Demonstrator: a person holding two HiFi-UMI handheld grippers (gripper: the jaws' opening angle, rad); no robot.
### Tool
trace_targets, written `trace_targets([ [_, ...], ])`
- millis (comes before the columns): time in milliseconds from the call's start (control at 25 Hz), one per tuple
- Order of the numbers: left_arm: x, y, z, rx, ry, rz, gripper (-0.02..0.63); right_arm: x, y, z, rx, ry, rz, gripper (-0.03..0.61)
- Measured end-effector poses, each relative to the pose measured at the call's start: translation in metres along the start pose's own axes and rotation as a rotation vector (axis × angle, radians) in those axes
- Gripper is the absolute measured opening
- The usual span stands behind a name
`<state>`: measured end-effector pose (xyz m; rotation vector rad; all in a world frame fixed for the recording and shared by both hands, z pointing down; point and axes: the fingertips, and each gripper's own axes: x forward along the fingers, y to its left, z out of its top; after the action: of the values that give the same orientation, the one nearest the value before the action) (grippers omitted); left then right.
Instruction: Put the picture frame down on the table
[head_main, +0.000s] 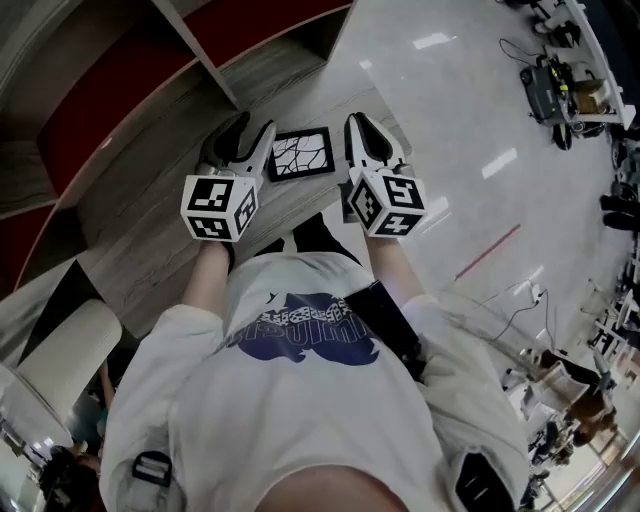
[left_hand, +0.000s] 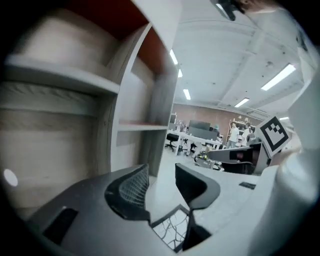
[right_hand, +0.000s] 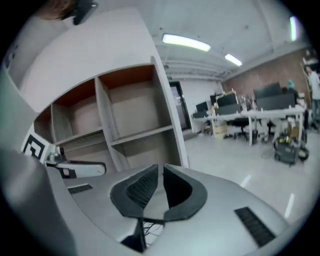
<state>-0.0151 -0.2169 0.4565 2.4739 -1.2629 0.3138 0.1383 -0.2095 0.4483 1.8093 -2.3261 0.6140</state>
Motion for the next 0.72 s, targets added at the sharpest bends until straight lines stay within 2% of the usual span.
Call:
trace_targets([
  [120, -0.021, -0.014, 0.036, 0.141, -0.147, 0.030, 0.099, -0.025, 0.015, 0.033, -0.180, -0.125, -0.060, 0.020],
  [200, -0.034, -0.021, 0.057, 0.239, -0.240, 0.074, 0.028, -0.040, 0.026, 0.049, -0.237, -0.185, -0.082, 0.012],
  [280, -0.043, -0.027, 0.073, 0.312, -0.323, 0.096, 0.013, -0.049, 0.037, 0.060, -0.279, -0.234, -0.091, 0.005],
  [440, -0.053, -0.039, 0.090, 0.365, -0.420, 0.081, 0.009, -0.058, 0.054, 0.074, -0.360, -0.310, -0.102, 0.002],
  [720, -0.066, -0.049, 0.123, 0.411, -0.505, 0.067, 0.008, -0.075, 0.068, 0.106, -0.382, -0.406, -0.117, 0.000],
])
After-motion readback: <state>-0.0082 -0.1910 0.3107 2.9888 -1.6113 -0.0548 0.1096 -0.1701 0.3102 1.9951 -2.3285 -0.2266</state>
